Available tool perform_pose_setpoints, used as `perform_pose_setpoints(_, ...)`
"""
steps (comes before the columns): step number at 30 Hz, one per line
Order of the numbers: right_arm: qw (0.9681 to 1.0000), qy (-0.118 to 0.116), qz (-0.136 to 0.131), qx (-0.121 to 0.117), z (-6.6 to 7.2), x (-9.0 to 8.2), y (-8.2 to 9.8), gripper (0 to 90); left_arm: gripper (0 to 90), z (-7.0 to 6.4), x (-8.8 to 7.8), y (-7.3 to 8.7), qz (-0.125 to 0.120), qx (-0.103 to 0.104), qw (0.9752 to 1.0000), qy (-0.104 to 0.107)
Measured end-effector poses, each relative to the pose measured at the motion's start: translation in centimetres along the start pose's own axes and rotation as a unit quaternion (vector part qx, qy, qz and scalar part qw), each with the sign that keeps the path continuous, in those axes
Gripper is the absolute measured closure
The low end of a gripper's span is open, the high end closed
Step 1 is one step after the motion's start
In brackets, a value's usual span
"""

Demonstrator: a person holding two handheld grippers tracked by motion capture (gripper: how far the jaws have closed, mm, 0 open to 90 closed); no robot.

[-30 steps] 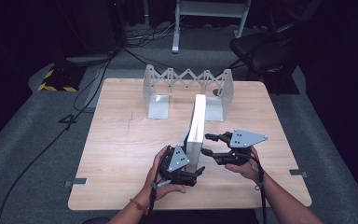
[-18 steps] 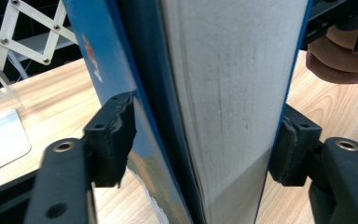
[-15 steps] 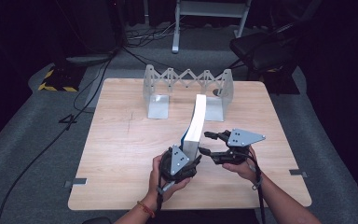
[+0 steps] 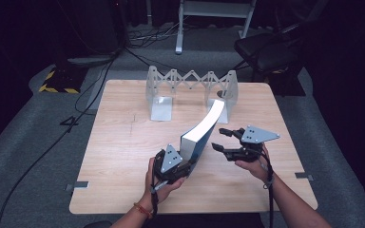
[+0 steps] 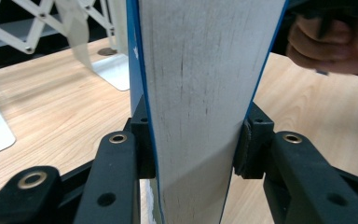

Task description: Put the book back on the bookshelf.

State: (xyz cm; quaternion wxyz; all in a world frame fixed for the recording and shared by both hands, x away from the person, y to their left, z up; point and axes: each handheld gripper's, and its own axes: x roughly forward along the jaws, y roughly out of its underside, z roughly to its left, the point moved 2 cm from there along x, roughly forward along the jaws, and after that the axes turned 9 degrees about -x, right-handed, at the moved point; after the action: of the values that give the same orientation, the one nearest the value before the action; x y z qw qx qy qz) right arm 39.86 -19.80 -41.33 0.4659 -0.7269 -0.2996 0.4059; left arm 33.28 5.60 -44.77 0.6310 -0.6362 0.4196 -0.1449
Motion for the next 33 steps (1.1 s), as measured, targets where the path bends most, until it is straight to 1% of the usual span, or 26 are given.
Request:
perform_pose_setpoints(1,1.0,0.0,0.0,0.007,-0.5,-0.3,0.4,38.1,59.8,0.1,-0.1,0.0,0.002,0.003,1.0,0.007)
perform_pose_setpoints(2,1.0,0.0,0.002,0.009,-0.7,-0.4,0.6,38.0,59.8,0.2,-0.4,0.1,0.005,0.005,0.9998,0.02)
perform_pose_setpoints(3,0.9999,0.002,0.006,0.01,-1.1,-0.6,0.9,37.5,59.8,0.3,-0.5,0.1,0.007,0.007,0.9996,0.027)
perform_pose_setpoints(6,0.9999,0.0,0.01,0.009,-1.8,-1.0,1.3,37.2,59.7,0.6,-0.9,0.2,0.011,0.007,0.9985,0.052)
perform_pose_setpoints(8,0.9999,-0.001,0.014,0.002,-2.0,-1.4,1.4,36.7,59.6,0.9,-1.2,0.2,0.014,0.006,0.9971,0.074)
perform_pose_setpoints(10,0.9999,-0.012,0.009,-0.001,-2.2,-1.9,1.4,36.3,59.6,1.1,-1.4,0.2,0.014,0.002,0.9948,0.101)
perform_pose_setpoints(12,0.9997,-0.022,0.007,-0.007,-2.4,-2.2,1.3,35.7,59.7,1.3,-1.6,0.1,0.017,0.0,0.9912,0.131)
perform_pose_setpoints(13,0.9995,-0.029,0.004,-0.007,-2.5,-2.3,1.2,35.5,59.7,1.4,-1.6,0.1,0.018,0.001,0.9898,0.141)
perform_pose_setpoints(15,0.9993,-0.037,0.001,-0.006,-2.6,-2.3,1.2,34.9,59.6,1.3,-1.6,0.0,0.026,0.01,0.987,0.158)
perform_pose_setpoints(16,0.9989,-0.046,-0.002,-0.006,-2.5,-2.2,1.1,34.2,59.6,1.3,-1.6,0.0,0.03,0.016,0.9856,0.166)
perform_pose_setpoints(17,0.998,-0.062,-0.004,-0.01,-2.4,-2.1,1.1,31.7,59.5,1.3,-1.6,-0.1,0.033,0.018,0.9846,0.171)
perform_pose_setpoints(18,0.9974,-0.071,-0.003,-0.013,-2.3,-2.0,1.1,31.7,59.5,1.5,-1.7,-0.1,0.035,0.021,0.9835,0.177)
perform_pose_setpoints(19,0.9964,-0.082,-0.003,-0.018,-2.2,-1.9,1.1,32.1,59.5,1.7,-1.7,-0.1,0.037,0.018,0.9821,0.184)
perform_pose_setpoints(20,0.9952,-0.095,-0.002,-0.026,-2.0,-1.8,1.0,32.8,59.5,1.9,-1.8,-0.2,0.039,0.02,0.9816,0.186)
perform_pose_setpoints(22,0.9936,-0.106,0.001,-0.039,-1.7,-1.5,0.9,32.8,59.4,2.4,-1.9,-0.2,0.055,0.025,0.9784,0.198)
perform_pose_setpoints(24,0.9923,-0.118,-0.001,-0.037,-1.6,-1.1,0.7,32.5,59.2,2.9,-2.0,-0.3,0.061,0.026,0.9759,0.208)
perform_pose_setpoints(25,0.9916,-0.125,-0.001,-0.035,-1.6,-0.8,0.7,32.1,59.2,3.0,-2.1,-0.4,0.064,0.031,0.9759,0.206)
perform_pose_setpoints(27,0.9903,-0.135,-0.001,-0.034,-1.7,-0.4,0.7,30.3,59.2,3.1,-2.1,-0.5,0.069,0.035,0.9754,0.206)
perform_pose_setpoints(28,0.9891,-0.144,0.001,-0.031,-1.7,-0.2,0.8,29.5,59.2,3.1,-2.1,-0.6,0.071,0.039,0.9753,0.206)
perform_pose_setpoints(29,0.988,-0.152,0.0,-0.027,-1.8,0.0,0.8,28.9,59.1,3.1,-2.1,-0.6,0.074,0.043,0.9758,0.201)
perform_pose_setpoints(30,0.9869,-0.16,-0.001,-0.023,-1.9,0.2,0.9,28.8,59.0,3.0,-2.2,-0.6,0.075,0.042,0.9761,0.2)
perform_pose_setpoints(31,0.9862,-0.164,-0.001,-0.022,-2.0,0.3,0.9,29.0,58.8,3.0,-2.2,-0.6,0.075,0.046,0.9764,0.198)
perform_pose_setpoints(32,0.9849,-0.172,-0.001,-0.02,-2.0,0.5,1.0,29.1,58.6,3.0,-2.2,-0.6,0.075,0.048,0.9766,0.196)
perform_pose_setpoints(33,0.9843,-0.176,-0.001,-0.02,-2.0,0.6,1.0,29.1,58.3,2.9,-2.2,-0.6,0.075,0.057,0.9771,0.191)
